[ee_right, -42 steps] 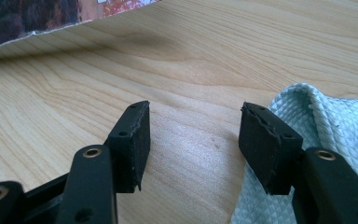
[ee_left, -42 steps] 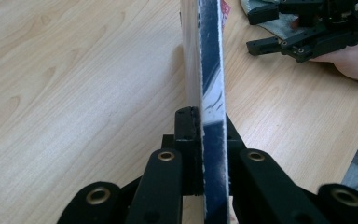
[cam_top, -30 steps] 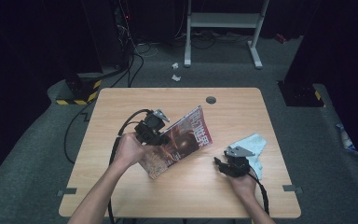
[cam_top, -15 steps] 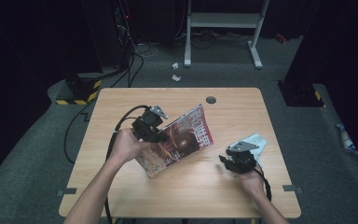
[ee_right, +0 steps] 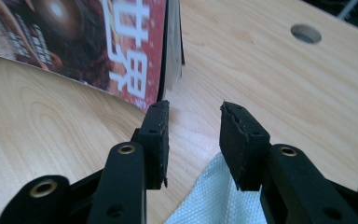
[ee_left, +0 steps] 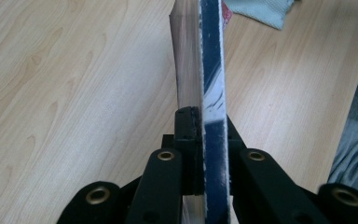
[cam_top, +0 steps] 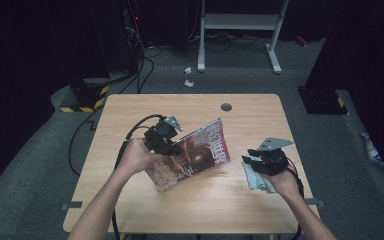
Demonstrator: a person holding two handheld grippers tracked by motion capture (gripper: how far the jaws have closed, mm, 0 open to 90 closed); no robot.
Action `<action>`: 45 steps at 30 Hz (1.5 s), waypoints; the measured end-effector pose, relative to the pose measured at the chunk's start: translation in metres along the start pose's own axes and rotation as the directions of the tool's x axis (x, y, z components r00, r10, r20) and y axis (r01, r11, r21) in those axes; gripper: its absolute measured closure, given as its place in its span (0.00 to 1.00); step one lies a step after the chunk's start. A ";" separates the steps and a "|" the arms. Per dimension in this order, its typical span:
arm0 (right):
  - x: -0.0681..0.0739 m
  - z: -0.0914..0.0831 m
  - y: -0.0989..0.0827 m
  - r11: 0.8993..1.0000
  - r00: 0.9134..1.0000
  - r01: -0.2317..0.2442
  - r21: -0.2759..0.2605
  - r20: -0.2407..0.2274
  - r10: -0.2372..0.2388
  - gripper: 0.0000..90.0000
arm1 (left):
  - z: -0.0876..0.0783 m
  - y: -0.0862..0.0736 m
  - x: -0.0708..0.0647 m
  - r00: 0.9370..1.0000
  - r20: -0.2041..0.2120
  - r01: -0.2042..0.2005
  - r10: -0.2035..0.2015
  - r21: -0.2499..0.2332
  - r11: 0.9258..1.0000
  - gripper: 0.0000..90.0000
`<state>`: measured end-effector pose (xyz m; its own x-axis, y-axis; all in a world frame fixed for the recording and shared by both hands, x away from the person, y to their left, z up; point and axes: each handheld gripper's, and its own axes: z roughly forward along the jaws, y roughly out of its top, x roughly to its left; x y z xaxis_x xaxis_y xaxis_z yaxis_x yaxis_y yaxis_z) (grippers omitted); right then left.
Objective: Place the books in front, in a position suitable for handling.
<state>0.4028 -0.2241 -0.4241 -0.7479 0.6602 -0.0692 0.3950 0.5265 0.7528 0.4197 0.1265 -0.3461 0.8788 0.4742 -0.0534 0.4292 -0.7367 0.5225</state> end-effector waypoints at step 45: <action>0.010 -0.013 0.123 0.907 0.873 0.420 0.046 -0.295 -0.389 0.50 | 0.005 0.027 -0.023 0.973 0.122 -0.203 0.194 0.059 0.977 0.93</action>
<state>0.4369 -0.1601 -0.3239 -0.9637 0.2134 -0.1603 0.0688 0.7790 0.6232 0.4115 0.0934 -0.3348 0.9642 0.2595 -0.0542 0.2538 -0.8449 0.4709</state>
